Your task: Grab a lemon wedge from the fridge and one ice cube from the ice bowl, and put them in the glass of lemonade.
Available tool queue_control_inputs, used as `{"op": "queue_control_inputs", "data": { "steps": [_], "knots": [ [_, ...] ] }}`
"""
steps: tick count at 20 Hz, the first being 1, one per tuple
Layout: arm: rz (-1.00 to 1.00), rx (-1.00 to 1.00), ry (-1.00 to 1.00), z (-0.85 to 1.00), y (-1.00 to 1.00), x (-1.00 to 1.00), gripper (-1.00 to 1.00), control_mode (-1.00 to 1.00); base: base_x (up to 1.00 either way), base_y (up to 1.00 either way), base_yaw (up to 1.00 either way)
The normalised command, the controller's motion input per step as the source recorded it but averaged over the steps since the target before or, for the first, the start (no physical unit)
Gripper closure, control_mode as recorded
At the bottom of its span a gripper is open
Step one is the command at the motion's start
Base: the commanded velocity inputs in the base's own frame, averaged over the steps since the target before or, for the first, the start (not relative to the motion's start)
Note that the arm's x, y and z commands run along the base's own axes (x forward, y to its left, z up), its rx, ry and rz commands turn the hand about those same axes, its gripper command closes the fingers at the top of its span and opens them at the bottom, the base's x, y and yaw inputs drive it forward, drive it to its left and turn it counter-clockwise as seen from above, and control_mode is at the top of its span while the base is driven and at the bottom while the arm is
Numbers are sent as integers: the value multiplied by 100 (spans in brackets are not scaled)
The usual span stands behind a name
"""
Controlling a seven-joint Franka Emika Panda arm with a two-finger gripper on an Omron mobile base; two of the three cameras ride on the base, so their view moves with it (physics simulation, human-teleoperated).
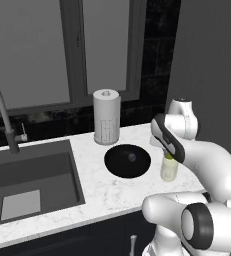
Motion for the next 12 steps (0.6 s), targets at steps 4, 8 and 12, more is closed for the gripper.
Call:
{"op": "queue_control_inputs", "data": {
  "steps": [4,8,12],
  "knots": [
    [0,0,0,4,0,0,100,-100,0,0,0],
    [0,0,-5,1,0,-3,100,-100,0,0,0],
    [0,0,-6,7,-3,-1,100,-100,0,0,0]
  ]
}}
